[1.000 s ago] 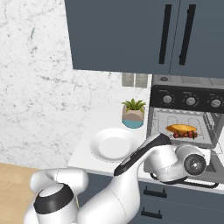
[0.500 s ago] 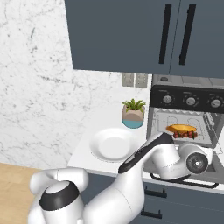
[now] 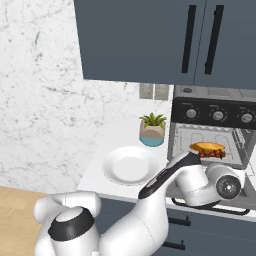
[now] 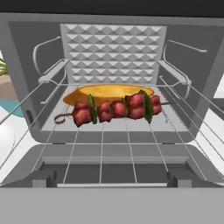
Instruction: Pick up the kebab skewer and baguette bread, and place them inside the toaster oven. Close the toaster oven door and start by setting the timer.
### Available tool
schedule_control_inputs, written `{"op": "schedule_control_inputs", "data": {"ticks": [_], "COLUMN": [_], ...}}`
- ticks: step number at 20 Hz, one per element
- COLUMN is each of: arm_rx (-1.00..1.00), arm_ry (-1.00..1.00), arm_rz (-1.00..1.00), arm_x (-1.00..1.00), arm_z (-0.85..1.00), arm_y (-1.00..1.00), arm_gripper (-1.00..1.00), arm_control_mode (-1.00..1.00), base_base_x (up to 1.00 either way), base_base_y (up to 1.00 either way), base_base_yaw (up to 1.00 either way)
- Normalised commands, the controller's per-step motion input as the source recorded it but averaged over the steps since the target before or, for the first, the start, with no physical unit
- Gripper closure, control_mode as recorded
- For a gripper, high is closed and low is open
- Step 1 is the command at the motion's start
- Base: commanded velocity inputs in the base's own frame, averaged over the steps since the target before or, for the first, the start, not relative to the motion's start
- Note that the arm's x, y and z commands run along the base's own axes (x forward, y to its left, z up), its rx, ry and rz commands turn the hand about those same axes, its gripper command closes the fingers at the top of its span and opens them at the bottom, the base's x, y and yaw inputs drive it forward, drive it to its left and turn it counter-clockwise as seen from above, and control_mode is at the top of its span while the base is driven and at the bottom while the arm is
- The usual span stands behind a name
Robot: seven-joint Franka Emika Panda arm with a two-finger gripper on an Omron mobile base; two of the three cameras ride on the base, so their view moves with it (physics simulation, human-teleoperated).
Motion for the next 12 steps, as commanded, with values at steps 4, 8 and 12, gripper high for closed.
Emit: {"op": "schedule_control_inputs", "data": {"ticks": [4,8,12], "arm_rx": [0.00,0.00,0.00], "arm_ry": [0.00,0.00,0.00], "arm_rz": [0.00,0.00,0.00], "arm_x": [0.00,0.00,0.05], "arm_z": [-0.15,-0.06,-0.02], "arm_y": [0.00,0.00,0.00], "arm_gripper": [-1.00,-1.00,-1.00], "arm_control_mode": [-1.00,-1.00,-1.00], "base_base_x": [0.00,0.00,0.00], "base_base_y": [0.00,0.00,0.00], "base_base_yaw": [0.00,0.00,0.00]}}
